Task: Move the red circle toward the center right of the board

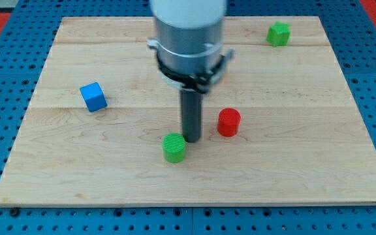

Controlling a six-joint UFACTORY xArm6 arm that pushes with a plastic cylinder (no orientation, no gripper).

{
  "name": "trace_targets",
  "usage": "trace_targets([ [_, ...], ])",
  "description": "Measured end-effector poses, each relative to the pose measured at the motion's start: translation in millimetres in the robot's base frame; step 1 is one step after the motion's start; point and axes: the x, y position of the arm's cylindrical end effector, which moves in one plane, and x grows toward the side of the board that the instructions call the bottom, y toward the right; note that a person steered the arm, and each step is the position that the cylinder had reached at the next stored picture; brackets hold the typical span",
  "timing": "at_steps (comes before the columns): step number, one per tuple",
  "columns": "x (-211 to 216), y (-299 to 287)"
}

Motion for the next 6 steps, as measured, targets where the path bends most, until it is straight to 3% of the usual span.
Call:
trace_targets([
  [1,-2,62],
  [2,-50,68],
  [3,-48,67],
  [4,-21,44],
  [5,-37,-1],
  [6,-56,8],
])
